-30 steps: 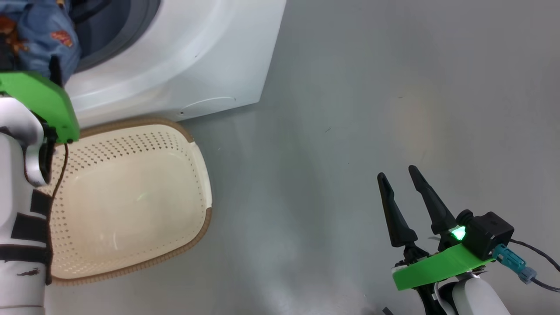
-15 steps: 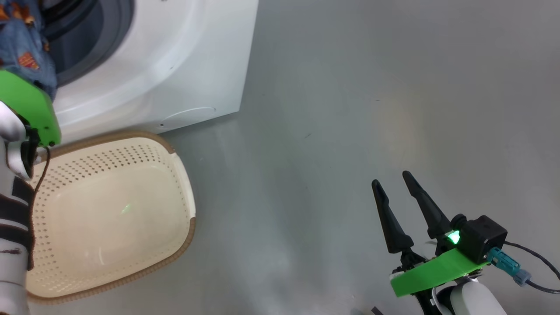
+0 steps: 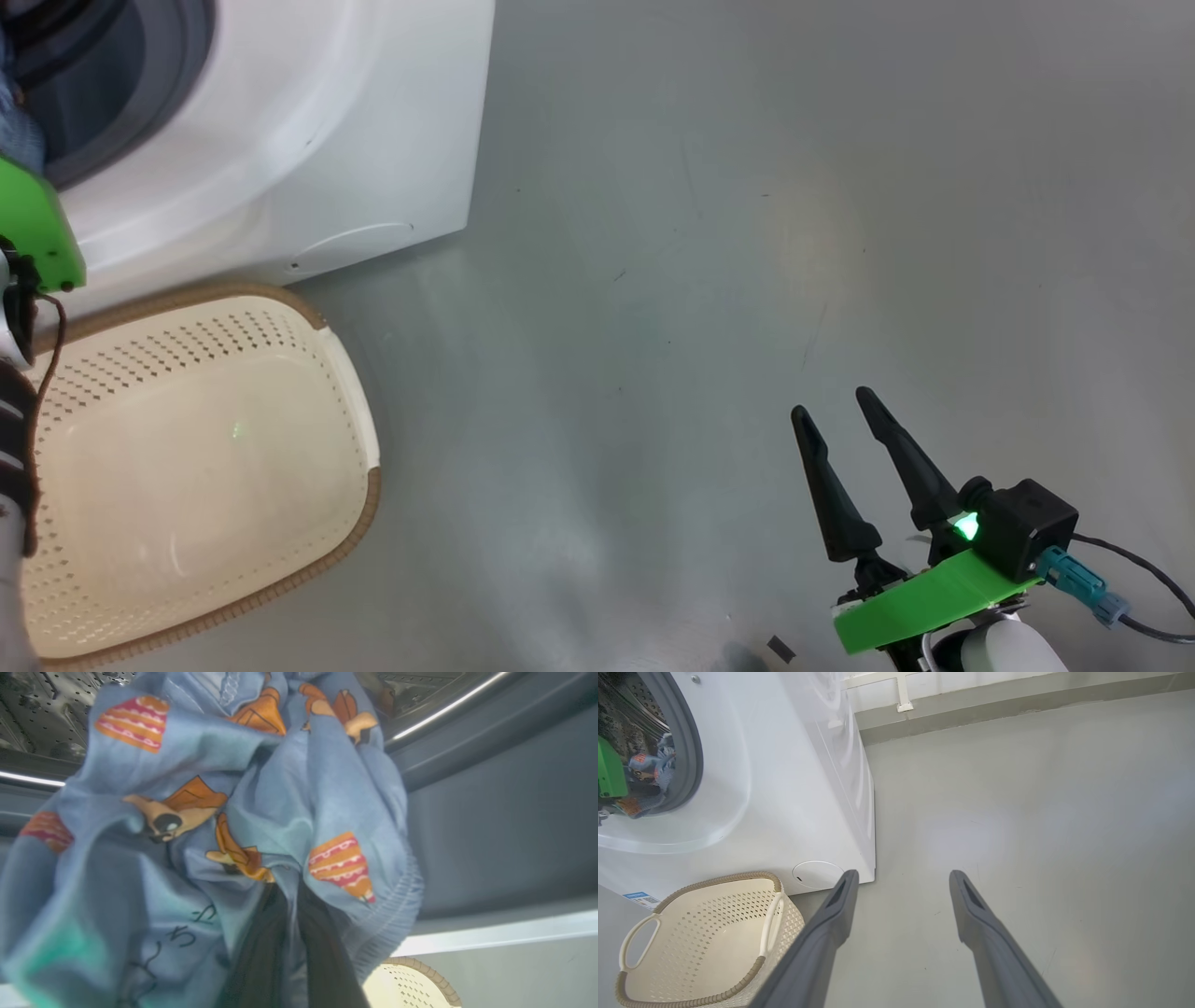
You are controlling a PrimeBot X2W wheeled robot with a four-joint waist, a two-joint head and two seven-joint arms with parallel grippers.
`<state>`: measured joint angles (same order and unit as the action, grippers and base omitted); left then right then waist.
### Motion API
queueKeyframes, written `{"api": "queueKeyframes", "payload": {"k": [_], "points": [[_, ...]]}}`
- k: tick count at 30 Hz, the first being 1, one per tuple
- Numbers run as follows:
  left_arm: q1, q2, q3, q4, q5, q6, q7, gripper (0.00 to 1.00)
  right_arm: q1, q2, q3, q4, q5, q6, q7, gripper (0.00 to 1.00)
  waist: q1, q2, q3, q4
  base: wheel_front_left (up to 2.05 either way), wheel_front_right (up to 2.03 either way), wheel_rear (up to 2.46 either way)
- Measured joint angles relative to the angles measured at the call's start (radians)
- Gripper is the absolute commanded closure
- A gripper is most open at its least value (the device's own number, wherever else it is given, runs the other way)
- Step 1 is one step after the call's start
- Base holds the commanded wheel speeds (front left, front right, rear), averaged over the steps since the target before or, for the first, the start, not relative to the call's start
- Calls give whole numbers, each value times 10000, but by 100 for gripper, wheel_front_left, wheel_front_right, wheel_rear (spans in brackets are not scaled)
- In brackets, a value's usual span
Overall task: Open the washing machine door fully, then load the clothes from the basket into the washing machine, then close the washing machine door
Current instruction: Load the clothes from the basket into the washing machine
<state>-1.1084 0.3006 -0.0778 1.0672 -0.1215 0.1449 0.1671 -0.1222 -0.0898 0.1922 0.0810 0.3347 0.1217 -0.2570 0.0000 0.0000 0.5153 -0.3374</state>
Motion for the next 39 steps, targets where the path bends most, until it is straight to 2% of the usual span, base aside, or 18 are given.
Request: {"api": "queueKeyframes", "payload": {"k": [11, 20, 30, 33, 39], "points": [[-383, -2, 105, 245, -257, 178, -2069, 100, -9, 29, 77, 6, 0, 0, 0, 0, 0, 0, 34, 130, 0, 0, 0], [-909, 125, 821, 370, -1014, 176, -3739, 100, -24, 132, 230, 19, 25, 0, 0, 0, 0, 0, 179, -188, 0, 0, 0], [-2019, 736, 1250, -228, -1225, 263, -4230, 100, 12, 259, 334, 2, 90, 0, 0, 0, 0, 0, 509, -880, 0, 0, 0], [-2301, 978, 1112, -443, -1091, 251, -4232, 100, 54, 288, 314, -40, 104, 0, 0, 0, 0, 0, 761, -1050, 0, 0, 0], [-2585, 1143, 1189, -1114, -1028, 192, -4236, 100, 359, 393, 232, -205, 102, 0, 0, 0, 1, 0, 1322, -1293, 0, 0, 0]]}}
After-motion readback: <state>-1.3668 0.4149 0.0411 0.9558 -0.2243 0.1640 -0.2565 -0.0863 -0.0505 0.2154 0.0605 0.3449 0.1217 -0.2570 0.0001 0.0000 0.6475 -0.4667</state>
